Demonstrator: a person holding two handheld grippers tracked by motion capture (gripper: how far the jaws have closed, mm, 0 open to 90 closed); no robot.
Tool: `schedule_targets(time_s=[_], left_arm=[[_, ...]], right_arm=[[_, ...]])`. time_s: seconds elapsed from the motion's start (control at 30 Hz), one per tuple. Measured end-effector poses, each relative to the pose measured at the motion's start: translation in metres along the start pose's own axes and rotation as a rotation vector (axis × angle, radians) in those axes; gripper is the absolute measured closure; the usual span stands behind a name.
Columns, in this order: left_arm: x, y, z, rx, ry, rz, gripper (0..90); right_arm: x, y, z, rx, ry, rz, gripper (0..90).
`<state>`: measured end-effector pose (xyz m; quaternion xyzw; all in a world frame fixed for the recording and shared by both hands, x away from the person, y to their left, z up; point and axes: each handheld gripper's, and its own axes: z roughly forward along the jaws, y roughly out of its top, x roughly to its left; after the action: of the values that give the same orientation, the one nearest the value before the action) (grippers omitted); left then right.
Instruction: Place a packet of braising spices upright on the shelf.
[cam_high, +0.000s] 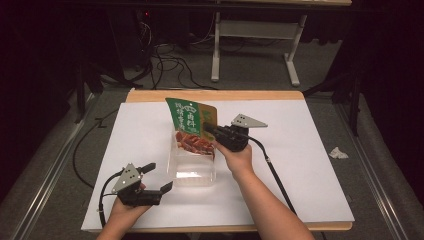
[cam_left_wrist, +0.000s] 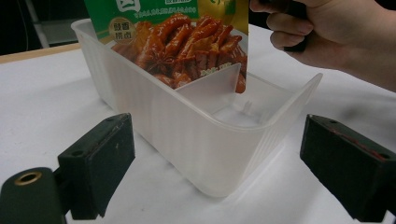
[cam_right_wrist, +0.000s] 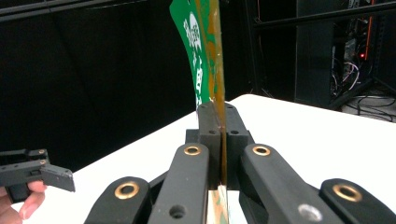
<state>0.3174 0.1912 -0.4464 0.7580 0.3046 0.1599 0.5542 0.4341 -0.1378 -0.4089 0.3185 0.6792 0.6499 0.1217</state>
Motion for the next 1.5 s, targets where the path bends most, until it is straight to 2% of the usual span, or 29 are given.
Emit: schedule_targets(time_s=[0.1,0.23,0.4,0.67,0.77,0.8,0.87,0.9,0.97,1.0,1.1,1.17,1.2,1.23,1.27,1.3,1.33,1.37,1.5], left_arm=[[-0.0003,0.0000,0.0002,0.001,-0.001,0.002,10.6],[-0.0004,0.0001,0.0001,0.001,-0.001,0.001,10.6],[-0.0007,0.0000,0.0002,0.003,-0.002,0.002,10.6],[-0.0002,0.0000,0.0005,0.003,-0.003,0.004,10.6],[-0.0001,0.0000,0.0006,0.005,-0.002,0.006,10.6],[0.0002,0.0000,0.0005,0.006,-0.001,0.009,10.6],[0.0003,0.0000,0.0006,0.006,-0.001,0.008,10.6],[0.0003,0.0000,0.0006,0.006,-0.002,0.007,10.6],[0.0001,-0.0001,0.0008,0.006,-0.002,0.006,10.6],[0.0001,0.0000,0.0008,0.006,-0.003,0.006,10.6],[0.0000,0.0000,0.0007,0.005,-0.002,0.007,10.6],[0.0000,0.0000,0.0007,0.005,-0.002,0.008,10.6],[0.0002,0.0000,0.0006,0.005,-0.002,0.008,10.6],[0.0002,0.0000,0.0006,0.005,-0.002,0.008,10.6],[0.0002,0.0001,0.0006,0.005,-0.002,0.008,10.6],[0.0002,0.0001,0.0006,0.005,-0.001,0.008,10.6],[0.0000,0.0000,0.0008,0.006,-0.003,0.007,10.6],[0.0000,0.0000,0.0008,0.006,-0.003,0.007,10.6],[0.0000,0.0000,0.0009,0.006,-0.003,0.007,10.6]], right_arm=[[0.0001,-0.0004,-0.0020,0.004,-0.003,-0.004,90.0],[0.0035,0.0001,-0.0030,0.016,-0.012,-0.033,90.0],[0.0044,-0.0001,-0.0031,0.020,-0.009,-0.029,89.8],[0.0017,-0.0014,-0.0019,0.054,-0.019,-0.034,83.4],[0.0021,-0.0010,-0.0017,0.060,-0.020,-0.045,78.8],[0.0017,-0.0013,-0.0013,0.073,-0.026,-0.043,74.7],[0.0015,-0.0015,-0.0012,0.076,-0.027,-0.041,73.2],[0.0008,-0.0020,-0.0007,0.086,-0.029,-0.039,68.5],[0.0004,-0.0022,-0.0005,0.092,-0.030,-0.038,66.3],[-0.0004,-0.0026,0.0003,0.100,-0.037,-0.038,60.4],[-0.0011,-0.0027,0.0006,0.112,-0.045,-0.037,54.9],[-0.0012,-0.0028,0.0009,0.114,-0.048,-0.044,51.7],[-0.0010,-0.0027,0.0008,0.122,-0.058,-0.052,46.6],[-0.0010,-0.0027,0.0008,0.122,-0.058,-0.052,46.6],[-0.0003,-0.0023,0.0008,0.124,-0.071,-0.063,40.9],[-0.0003,-0.0023,0.0008,0.124,-0.071,-0.063,40.9],[0.0007,-0.0015,0.0000,0.128,-0.073,-0.073,36.1],[0.0007,-0.0015,0.0000,0.128,-0.073,-0.073,36.1],[0.0034,0.0002,-0.0024,0.146,-0.091,-0.094,27.0]])
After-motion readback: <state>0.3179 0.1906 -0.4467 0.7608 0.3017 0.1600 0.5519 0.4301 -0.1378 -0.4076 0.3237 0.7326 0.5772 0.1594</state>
